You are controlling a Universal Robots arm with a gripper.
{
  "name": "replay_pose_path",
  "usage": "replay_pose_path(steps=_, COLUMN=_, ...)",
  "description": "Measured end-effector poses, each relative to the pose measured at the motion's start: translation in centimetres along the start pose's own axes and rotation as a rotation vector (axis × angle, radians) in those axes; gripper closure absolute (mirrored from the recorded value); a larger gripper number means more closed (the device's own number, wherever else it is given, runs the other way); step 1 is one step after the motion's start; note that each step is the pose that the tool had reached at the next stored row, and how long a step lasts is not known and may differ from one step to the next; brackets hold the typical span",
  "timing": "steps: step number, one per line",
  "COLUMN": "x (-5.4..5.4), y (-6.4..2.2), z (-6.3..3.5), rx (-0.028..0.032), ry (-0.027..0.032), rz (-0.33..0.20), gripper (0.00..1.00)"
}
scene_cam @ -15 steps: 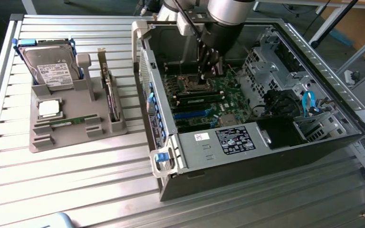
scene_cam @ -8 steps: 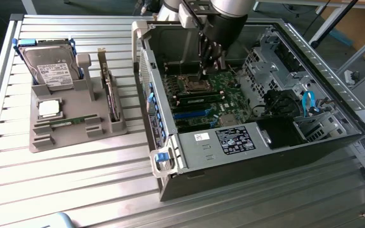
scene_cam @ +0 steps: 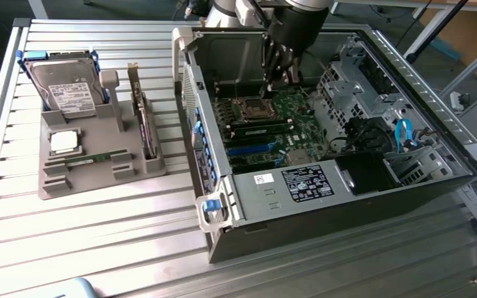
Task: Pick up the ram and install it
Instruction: 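Press down the ram until it locks into place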
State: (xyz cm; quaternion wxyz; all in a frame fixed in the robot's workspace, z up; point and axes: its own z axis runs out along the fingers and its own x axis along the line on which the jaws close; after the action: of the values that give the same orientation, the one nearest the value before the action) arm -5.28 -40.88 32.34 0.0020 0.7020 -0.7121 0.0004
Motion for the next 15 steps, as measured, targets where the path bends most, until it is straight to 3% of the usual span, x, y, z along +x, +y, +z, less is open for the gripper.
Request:
replay_pose_path(steps=6, x=0.0, y=-0.62, z=-0.01, rx=-0.0001, ry=0.0002, rz=0.000, gripper=0.90)
replay_pose_path(steps=15, x=0.0, y=-2.50, z=-0.02, rx=-0.0001, ry=0.0002, rz=0.000, gripper=0.90)
